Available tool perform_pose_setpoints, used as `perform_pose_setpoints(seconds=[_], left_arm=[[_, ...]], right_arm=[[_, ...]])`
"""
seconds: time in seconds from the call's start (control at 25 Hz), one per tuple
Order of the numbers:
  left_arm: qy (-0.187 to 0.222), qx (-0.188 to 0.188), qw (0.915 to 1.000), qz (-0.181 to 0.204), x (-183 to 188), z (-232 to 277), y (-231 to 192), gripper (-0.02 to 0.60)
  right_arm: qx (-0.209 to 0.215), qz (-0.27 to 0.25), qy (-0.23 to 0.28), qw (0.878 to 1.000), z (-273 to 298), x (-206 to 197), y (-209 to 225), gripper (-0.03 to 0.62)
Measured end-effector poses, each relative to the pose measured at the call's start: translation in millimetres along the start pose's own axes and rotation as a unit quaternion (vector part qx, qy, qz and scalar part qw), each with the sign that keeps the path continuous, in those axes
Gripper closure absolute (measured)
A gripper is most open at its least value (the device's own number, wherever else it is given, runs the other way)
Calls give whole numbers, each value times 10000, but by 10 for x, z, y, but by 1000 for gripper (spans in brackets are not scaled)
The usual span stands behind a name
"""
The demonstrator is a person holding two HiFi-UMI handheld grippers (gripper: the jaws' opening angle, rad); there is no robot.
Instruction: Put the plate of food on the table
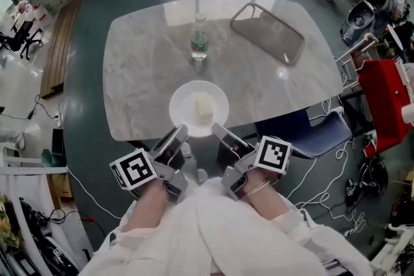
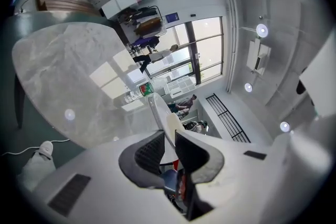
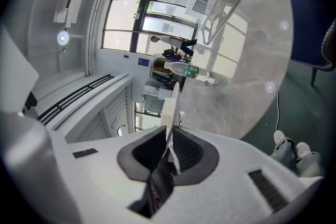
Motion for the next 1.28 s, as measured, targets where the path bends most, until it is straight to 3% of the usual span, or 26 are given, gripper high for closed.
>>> perform_pose_setpoints(seconds=[0.16, 0.64, 1.28], left_arm=[[-102, 88, 9998, 132, 368, 101, -53, 517], [-270, -292, 9991, 157, 1041, 467, -157, 517], [-621, -80, 9980, 37, 1249, 721, -435, 517]], right_arm=[[77, 94, 99, 9999, 306, 143, -86, 579], [71, 154, 444, 9989, 890, 490, -181, 579], [-281, 223, 390, 9986, 1176, 668, -14, 579]])
Point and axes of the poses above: the fingertips, and each gripper's own axes: z forward along the fingers, y to its right, x out of its top, the point moved 5 cm from there along -z, backward along the fingers, and after that the axes turned 1 degree about -z, right-handed, at the moved point
